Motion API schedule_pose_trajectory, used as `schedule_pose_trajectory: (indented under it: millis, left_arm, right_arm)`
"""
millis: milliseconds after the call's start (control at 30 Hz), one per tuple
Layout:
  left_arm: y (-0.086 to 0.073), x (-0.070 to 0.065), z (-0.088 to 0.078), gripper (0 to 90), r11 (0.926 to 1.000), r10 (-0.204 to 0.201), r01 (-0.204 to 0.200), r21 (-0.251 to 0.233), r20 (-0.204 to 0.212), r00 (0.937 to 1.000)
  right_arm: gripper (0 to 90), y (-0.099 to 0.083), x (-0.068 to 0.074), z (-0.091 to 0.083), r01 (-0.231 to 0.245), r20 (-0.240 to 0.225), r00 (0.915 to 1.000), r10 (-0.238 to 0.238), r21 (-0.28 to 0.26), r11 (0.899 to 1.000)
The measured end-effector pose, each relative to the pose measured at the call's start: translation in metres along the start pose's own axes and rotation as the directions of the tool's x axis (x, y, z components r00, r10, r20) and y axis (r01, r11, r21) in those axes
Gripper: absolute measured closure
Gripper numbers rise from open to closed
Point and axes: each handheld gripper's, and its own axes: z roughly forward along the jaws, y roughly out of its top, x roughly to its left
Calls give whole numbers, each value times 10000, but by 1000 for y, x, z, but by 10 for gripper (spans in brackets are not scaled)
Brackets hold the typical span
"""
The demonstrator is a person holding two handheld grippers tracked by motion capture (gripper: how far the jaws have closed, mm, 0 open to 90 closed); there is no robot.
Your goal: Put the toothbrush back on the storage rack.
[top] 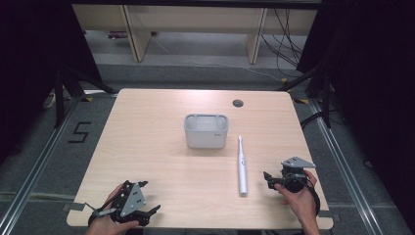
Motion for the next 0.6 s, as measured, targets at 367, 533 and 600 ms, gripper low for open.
schedule_pose_trajectory:
  millis: [367, 533, 600]
  left_arm:
    - [-1, -1, 1, 151, 10000, -62, 62, -8, -154, 9999]
    - [0, -1, 2, 151, 10000, -58, 58, 52, 19, 10000]
    - [0, -1, 2, 151, 10000, -77, 77, 63, 14, 10000]
  right_arm:
    - [243, 5, 0, 3, 77, 29, 10000, -77, 68, 9999]
    - [297, 16, 2, 2, 92, -75, 9999, -90, 203, 9998]
    - [299, 17, 1, 2, 429, -38, 9991, -429, 235, 9988]
